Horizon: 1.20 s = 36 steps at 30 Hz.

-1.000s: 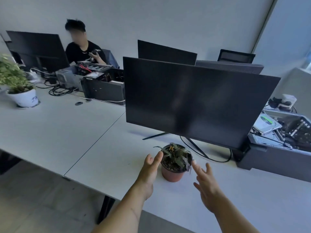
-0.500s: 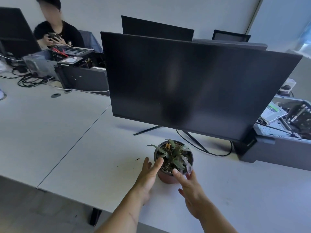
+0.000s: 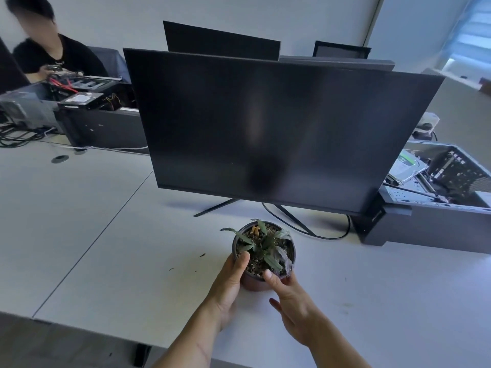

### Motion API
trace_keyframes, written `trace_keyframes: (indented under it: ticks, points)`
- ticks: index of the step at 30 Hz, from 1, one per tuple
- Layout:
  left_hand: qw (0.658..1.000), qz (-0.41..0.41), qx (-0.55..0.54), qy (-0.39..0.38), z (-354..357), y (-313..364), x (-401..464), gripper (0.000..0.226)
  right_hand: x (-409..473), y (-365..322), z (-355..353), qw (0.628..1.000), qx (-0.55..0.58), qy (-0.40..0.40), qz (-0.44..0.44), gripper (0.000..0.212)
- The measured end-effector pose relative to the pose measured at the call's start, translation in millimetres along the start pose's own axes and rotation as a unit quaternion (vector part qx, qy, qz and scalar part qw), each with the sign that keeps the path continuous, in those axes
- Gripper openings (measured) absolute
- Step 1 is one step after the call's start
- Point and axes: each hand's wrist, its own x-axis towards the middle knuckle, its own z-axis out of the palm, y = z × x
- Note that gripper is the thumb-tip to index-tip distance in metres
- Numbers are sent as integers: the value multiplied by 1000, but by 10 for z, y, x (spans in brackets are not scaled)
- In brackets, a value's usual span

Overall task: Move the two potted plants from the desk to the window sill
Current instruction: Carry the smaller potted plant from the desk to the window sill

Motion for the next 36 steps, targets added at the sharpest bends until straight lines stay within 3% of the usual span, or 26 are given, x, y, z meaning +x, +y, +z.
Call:
trace_keyframes:
  ticks: [10,15,21,30,36]
  points:
    - [999,18,-9,-41,781,136,-231,102,-505,-351,-458,999,-4,46,-20,77]
    - [997,5,-12,-81,1445,86,-363,93,-985,-548,-907,995,12,82,-53,67]
    - [990,-13,8,-140,2407,-45,-565,61,-1690,-743,-1584,986,38,135,-91,70]
    - [966,-21,34,-257,4030,-453,-1066,38,-2950,-885,-2807,961,78,230,-134,78]
    - [946,-25,43,-321,5160,-803,-1524,70,-3917,-934,-3642,943,86,273,-168,69]
